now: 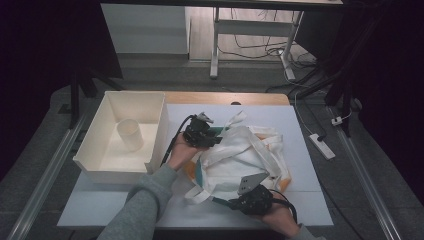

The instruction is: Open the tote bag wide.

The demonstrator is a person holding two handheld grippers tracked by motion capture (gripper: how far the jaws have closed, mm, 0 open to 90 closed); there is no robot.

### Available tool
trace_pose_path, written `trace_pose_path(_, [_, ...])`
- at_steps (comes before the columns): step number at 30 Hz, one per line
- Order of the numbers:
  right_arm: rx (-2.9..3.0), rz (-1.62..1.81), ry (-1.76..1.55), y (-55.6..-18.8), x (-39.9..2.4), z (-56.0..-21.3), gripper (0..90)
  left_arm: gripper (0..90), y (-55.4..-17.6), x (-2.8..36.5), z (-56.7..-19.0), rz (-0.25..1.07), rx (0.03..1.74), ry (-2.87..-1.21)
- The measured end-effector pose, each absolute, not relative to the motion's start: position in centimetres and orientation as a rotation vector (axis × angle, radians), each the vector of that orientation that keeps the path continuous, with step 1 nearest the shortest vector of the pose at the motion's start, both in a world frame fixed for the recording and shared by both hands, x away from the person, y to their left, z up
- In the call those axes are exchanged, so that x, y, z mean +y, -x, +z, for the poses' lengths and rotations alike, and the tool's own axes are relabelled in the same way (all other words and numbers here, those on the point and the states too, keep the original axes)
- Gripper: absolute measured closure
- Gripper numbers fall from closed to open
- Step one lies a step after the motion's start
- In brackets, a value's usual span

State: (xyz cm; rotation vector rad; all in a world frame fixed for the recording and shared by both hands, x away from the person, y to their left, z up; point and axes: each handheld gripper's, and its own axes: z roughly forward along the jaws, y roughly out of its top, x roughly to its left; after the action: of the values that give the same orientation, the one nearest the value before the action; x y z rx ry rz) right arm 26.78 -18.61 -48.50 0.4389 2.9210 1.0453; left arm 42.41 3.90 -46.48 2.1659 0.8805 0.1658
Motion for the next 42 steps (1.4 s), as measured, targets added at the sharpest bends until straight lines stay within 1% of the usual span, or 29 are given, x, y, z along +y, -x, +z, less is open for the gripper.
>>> trace_pose_path(2, [2.920,1.043,-0.434,-26.7,-18.6,-48.5,86.9,73.1,-42.8,3.6,-46.9,0.124,0.878,-2.182])
trace_pose_path(4, [2.920,1.040,-0.430,-26.6,-18.5,-48.6,86.9,86.7,-42.9,3.6,-47.1,0.114,0.877,-2.179])
trace_pose_path(5, [2.921,1.038,-0.421,-26.6,-18.5,-48.5,86.9,87.6,-42.9,3.7,-47.0,0.108,0.883,-2.171])
trace_pose_path(10, [2.928,1.044,-0.382,-25.9,-18.4,-48.0,87.3,88.5,-42.5,4.9,-46.0,0.172,0.894,-2.114])
trace_pose_path(14, [2.926,1.075,-0.308,-24.8,-18.0,-46.7,87.5,88.6,-41.9,6.3,-44.8,0.221,0.902,-2.054])
trace_pose_path(18, [2.940,1.087,-0.274,-24.2,-17.6,-46.2,87.5,88.5,-41.7,6.7,-44.9,0.228,0.919,-2.048])
trace_pose_path(24, [2.988,1.072,-0.301,-24.9,-17.5,-47.6,86.5,88.5,-41.9,6.6,-46.1,0.204,0.936,-2.055])
trace_pose_path(25, [2.992,1.078,-0.307,-25.0,-17.5,-47.8,84.6,88.5,-41.9,6.5,-46.2,0.203,0.936,-2.057])
trace_pose_path(28, [2.952,1.135,-0.330,-25.4,-18.1,-47.4,67.8,88.5,-41.8,6.5,-46.2,0.202,0.930,-2.061])
trace_pose_path(30, [2.887,1.192,-0.393,-25.9,-18.8,-46.6,59.7,88.4,-41.7,6.5,-46.3,0.201,0.929,-2.059])
trace_pose_path(31, [2.851,1.211,-0.425,-26.2,-19.1,-46.2,57.4,88.4,-41.7,6.5,-46.3,0.201,0.929,-2.059])
trace_pose_path(35, [2.799,1.207,-0.509,-28.1,-19.4,-45.9,50.1,88.4,-41.6,6.4,-46.5,0.199,0.925,-2.067])
trace_pose_path(38, [2.777,1.300,-0.547,-29.4,-19.5,-45.5,50.9,88.4,-41.3,6.6,-46.5,0.201,0.914,-2.073])
trace_pose_path(42, [2.735,1.213,-0.586,-30.9,-19.4,-45.2,48.5,88.4,-41.1,6.7,-46.6,0.198,0.913,-2.063])
